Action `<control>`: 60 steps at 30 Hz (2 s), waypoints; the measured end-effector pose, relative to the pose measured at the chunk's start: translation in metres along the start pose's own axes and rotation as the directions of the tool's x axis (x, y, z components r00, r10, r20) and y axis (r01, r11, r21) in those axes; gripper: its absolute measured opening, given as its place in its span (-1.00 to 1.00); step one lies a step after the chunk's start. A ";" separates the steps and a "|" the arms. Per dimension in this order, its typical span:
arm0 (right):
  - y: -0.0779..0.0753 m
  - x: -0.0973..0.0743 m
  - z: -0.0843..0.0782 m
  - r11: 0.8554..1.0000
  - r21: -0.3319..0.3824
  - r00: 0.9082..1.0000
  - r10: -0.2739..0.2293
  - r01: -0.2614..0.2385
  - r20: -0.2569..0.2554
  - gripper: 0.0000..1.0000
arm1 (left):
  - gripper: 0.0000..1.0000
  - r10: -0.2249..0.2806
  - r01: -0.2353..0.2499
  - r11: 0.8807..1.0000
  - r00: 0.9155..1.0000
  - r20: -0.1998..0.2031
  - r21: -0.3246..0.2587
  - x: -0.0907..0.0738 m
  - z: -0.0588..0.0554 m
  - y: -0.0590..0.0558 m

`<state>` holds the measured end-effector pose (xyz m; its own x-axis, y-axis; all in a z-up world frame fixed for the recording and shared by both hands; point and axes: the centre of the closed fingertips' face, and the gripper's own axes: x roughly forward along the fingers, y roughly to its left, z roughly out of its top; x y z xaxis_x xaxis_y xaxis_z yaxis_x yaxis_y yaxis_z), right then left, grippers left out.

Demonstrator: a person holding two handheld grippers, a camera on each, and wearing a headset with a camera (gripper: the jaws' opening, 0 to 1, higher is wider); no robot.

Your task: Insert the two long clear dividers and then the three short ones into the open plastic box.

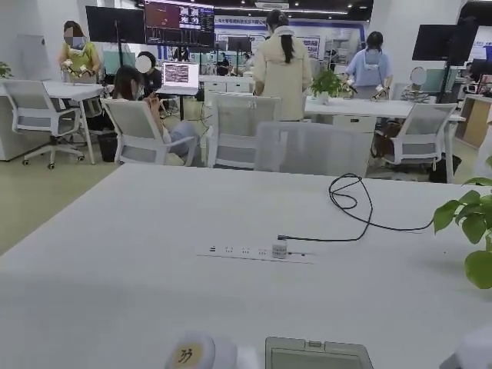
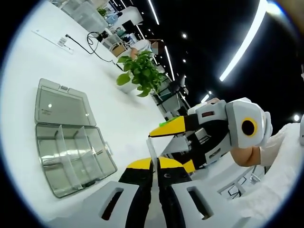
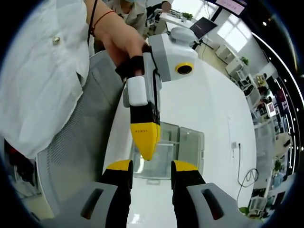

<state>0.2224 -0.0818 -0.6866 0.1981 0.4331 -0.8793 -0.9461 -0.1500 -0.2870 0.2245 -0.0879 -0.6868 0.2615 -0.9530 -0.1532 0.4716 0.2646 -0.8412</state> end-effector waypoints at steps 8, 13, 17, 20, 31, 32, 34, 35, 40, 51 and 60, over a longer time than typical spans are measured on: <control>-0.002 0.000 0.000 1.000 -0.010 1.000 -0.012 0.012 -0.002 -0.34 | -1.00 0.006 -0.005 1.000 1.000 0.015 -0.015 0.000 0.002 0.000; -0.005 -0.001 0.002 1.000 -0.003 1.000 -0.024 0.024 0.011 -0.32 | -1.00 0.017 -0.017 1.000 1.000 0.011 0.014 -0.001 0.002 0.002; -0.011 -0.009 0.007 0.999 0.040 0.998 -0.024 0.022 0.051 -0.27 | -1.00 0.014 -0.014 0.998 1.000 0.005 0.056 -0.003 0.001 0.001; -0.016 -0.014 0.008 0.997 0.072 0.997 -0.014 0.008 0.076 -0.29 | -1.00 0.022 -0.021 0.993 1.000 -0.007 0.116 -0.005 0.000 0.001; -0.012 -0.032 0.018 0.957 0.212 0.962 0.149 -0.199 0.228 -0.50 | -1.00 0.009 0.029 0.900 0.996 -0.085 0.434 -0.013 -0.008 -0.007; -0.012 -0.033 0.019 0.952 0.220 0.958 0.159 -0.213 0.237 -0.51 | -1.00 0.004 0.040 0.887 0.996 -0.093 0.460 -0.014 -0.009 -0.009; -0.008 -0.034 0.021 0.937 0.228 0.945 0.203 -0.263 0.257 -0.55 | -1.00 -0.004 0.063 0.856 0.993 -0.115 0.514 -0.014 -0.012 -0.012; -0.005 -0.034 0.021 0.931 0.229 0.940 0.223 -0.284 0.260 -0.56 | -1.00 -0.005 0.072 0.843 0.992 -0.126 0.533 -0.015 -0.014 -0.012; 0.006 -0.035 0.025 0.893 0.231 0.904 0.316 -0.386 0.288 -0.65 | -1.00 -0.035 0.125 0.788 0.987 -0.159 0.602 -0.016 -0.020 -0.022; 0.021 -0.034 0.026 0.844 0.220 0.857 0.417 -0.489 0.304 -0.78 | -1.00 -0.063 0.173 0.722 0.981 -0.185 0.670 -0.017 -0.024 -0.032; 0.030 -0.032 0.031 0.836 0.205 0.846 0.442 -0.509 0.300 -0.85 | -1.00 -0.079 0.180 0.710 0.981 -0.177 0.681 -0.018 -0.023 -0.037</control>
<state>0.1796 -0.0727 -0.6559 -0.3272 0.5666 -0.7562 -0.9442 -0.1641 0.2856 0.1830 -0.0836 -0.6645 0.0702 -0.9820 -0.1756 0.9554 0.1168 -0.2712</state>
